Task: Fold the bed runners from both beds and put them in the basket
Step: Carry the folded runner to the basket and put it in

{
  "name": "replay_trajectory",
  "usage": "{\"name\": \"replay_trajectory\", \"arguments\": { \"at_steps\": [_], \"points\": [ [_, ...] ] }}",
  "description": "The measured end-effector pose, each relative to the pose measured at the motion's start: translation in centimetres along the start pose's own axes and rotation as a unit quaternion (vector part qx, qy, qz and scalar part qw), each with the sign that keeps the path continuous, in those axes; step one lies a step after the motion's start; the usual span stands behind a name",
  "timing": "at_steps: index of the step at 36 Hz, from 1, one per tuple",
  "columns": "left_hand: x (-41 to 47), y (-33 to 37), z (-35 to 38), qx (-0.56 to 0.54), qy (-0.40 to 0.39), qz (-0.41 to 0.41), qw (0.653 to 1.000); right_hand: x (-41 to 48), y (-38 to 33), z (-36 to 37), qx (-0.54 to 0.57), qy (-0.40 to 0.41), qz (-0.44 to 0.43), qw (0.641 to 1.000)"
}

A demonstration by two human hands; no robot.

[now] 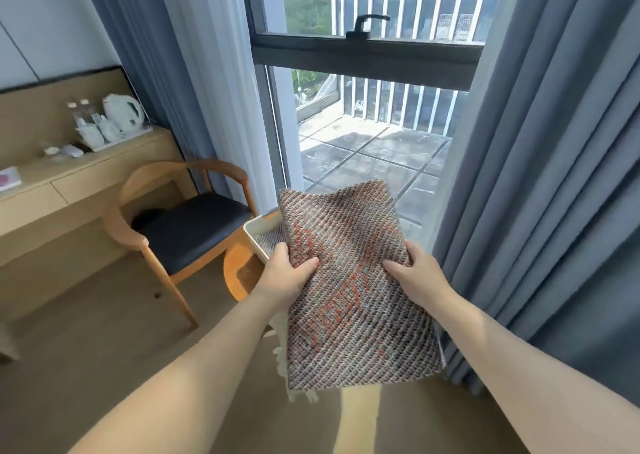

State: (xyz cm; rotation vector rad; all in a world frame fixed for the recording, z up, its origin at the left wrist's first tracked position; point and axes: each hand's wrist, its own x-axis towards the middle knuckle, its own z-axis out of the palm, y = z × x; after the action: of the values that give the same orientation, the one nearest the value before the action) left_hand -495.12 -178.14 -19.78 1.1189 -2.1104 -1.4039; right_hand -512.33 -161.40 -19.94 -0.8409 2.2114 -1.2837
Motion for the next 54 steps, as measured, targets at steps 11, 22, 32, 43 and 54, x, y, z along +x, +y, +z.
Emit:
{"name": "replay_trajectory", "arguments": {
  "at_steps": [11, 22, 32, 43, 54],
  "points": [
    [12.3, 2.8, 1.0, -0.013, 0.042, -0.030, 0.999, 16.6, -0.1, -1.2, 0.000, -0.036, -0.009, 0.999],
    [27.0, 0.6, -1.5, -0.021, 0.062, -0.046, 0.997, 32.1, -3.1, 4.2, -0.049, -0.062, -0.017, 0.997],
    [42.1, -1.7, -4.4, -0.051, 0.051, -0.079, 0.994, 46.7, -5.1, 9.6, -0.086, -0.054, 0.013, 0.995],
    [46.8, -10.4, -3.2, -0.055, 0.071, -0.202, 0.975, 51.4, -1.7, 16.8, -0.115, -0.086, 0.032, 0.989],
    [39.2, -19.6, 0.6, -0.075, 0.085, -0.349, 0.930, 46.6, 6.4, 22.8, -0.196, -0.203, 0.083, 0.956]
  ]
}}
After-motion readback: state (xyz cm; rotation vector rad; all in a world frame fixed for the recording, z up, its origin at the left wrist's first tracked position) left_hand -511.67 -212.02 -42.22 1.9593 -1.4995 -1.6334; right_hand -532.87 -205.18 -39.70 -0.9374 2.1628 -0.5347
